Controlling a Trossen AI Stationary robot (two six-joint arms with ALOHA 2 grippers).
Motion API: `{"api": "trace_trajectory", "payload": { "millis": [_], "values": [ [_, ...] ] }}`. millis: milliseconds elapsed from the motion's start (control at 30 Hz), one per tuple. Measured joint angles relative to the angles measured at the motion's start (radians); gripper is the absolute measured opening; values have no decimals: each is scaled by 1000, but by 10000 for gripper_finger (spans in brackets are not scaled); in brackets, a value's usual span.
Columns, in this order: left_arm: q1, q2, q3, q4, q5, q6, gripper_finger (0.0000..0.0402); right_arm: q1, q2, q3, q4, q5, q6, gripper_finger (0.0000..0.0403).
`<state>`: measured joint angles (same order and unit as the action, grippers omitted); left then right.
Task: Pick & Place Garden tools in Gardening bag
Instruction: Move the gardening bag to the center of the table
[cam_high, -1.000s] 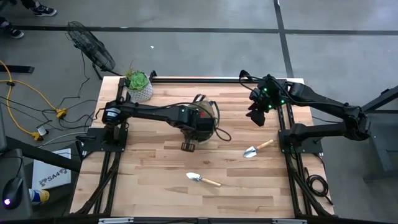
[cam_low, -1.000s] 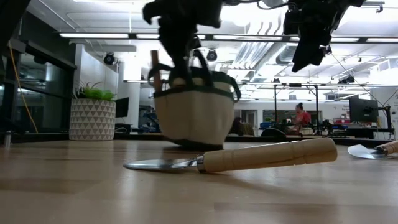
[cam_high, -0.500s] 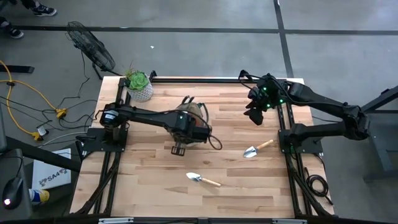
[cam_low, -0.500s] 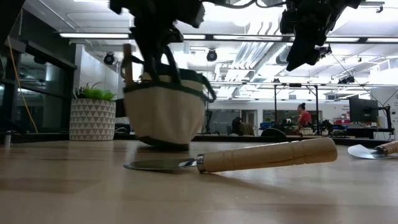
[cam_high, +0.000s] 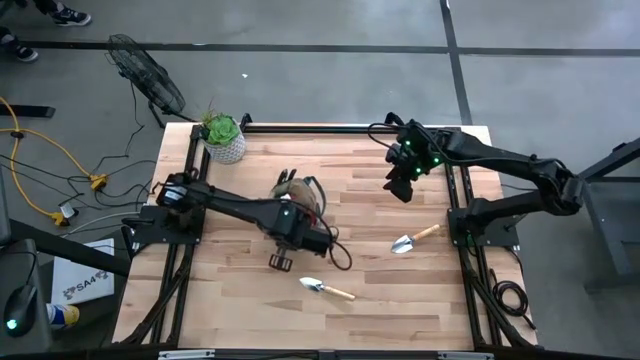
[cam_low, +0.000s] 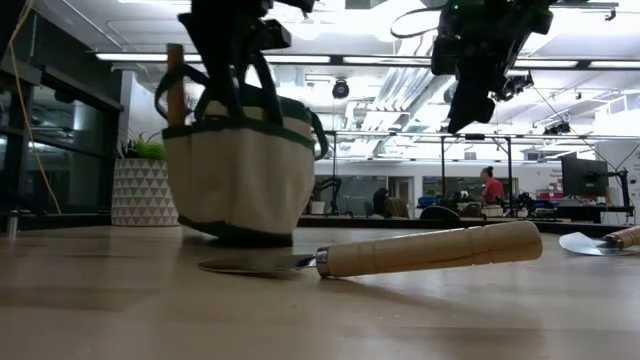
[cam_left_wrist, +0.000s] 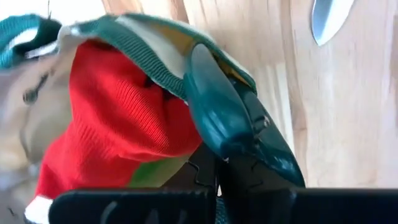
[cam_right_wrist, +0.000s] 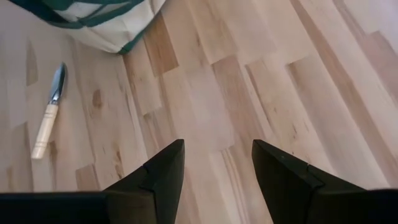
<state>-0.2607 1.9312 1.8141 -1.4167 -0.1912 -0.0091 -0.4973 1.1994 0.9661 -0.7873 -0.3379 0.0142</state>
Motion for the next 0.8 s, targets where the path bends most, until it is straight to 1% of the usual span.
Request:
{"api": "trace_trajectory", "payload": {
  "millis": [200, 300, 500, 667, 800],
  "values": [
    [-37, 0, 0, -87, -18, -128, 0, 0, -8, 0, 11, 9, -13, 181],
    [-55, 0, 0, -103, -48, -192, 0, 0, -13, 0, 11, 29, -18, 181],
    [-82, 0, 0, -121, -70, -276, 0, 0, -14, 0, 11, 25, -19, 181],
    [-87, 0, 0, -120, -71, -307, 3, 0, -14, 0, 10, 25, -19, 181],
    [-87, 0, 0, -120, -53, -311, 24, 0, -14, 0, 10, 22, -19, 181]
  ]
}}
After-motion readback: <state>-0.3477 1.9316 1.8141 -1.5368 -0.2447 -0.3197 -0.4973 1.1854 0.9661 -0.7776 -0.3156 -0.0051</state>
